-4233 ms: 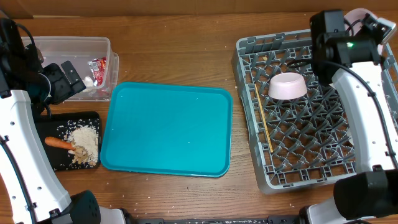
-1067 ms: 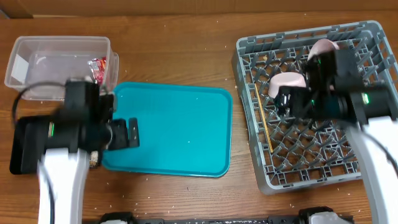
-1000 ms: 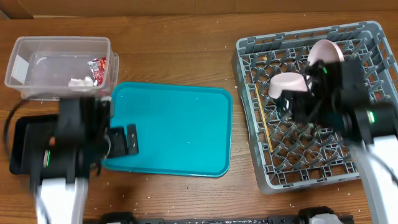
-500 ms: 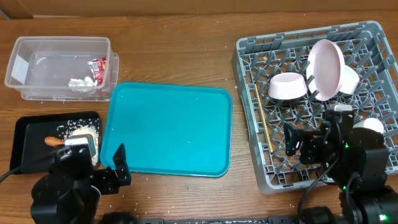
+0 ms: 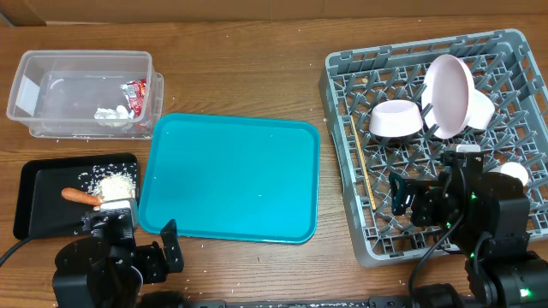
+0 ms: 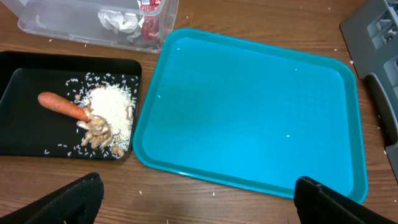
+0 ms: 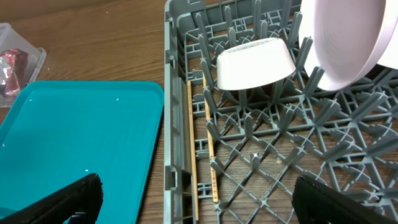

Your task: Sort waste into correct bins and load items into the dishwasher

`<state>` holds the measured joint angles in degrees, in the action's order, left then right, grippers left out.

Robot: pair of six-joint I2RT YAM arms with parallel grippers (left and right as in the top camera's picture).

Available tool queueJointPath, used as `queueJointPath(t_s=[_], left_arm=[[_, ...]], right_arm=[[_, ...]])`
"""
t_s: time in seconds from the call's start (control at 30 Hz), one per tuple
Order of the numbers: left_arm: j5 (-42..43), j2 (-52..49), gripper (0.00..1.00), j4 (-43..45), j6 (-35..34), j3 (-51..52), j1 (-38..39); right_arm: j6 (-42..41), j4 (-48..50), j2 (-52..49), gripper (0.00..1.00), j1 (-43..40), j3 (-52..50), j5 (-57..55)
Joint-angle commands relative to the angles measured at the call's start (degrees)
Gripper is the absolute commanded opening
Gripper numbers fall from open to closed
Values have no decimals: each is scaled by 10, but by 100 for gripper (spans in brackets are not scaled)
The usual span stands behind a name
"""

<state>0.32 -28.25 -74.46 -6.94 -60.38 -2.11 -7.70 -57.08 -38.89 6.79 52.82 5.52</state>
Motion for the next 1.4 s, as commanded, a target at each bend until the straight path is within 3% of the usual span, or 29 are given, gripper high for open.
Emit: queueJointPath(t_s=[0.0, 0.33, 0.63, 1.0, 1.37], left_arm=[[-8, 2, 100, 0, -5, 3, -1], [-8, 2, 100, 0, -5, 3, -1], [-8, 2, 100, 0, -5, 3, -1], [-8, 2, 100, 0, -5, 3, -1], [-8, 2, 100, 0, -5, 3, -1]], right_arm=[[-2, 1, 1, 100, -1, -5, -3], [-2, -3, 32, 100, -1, -15, -3], [3, 43, 150, 100, -1, -80, -30], [2, 271, 383, 100, -1, -325, -29], [7, 613, 387, 100, -1, -524, -38]])
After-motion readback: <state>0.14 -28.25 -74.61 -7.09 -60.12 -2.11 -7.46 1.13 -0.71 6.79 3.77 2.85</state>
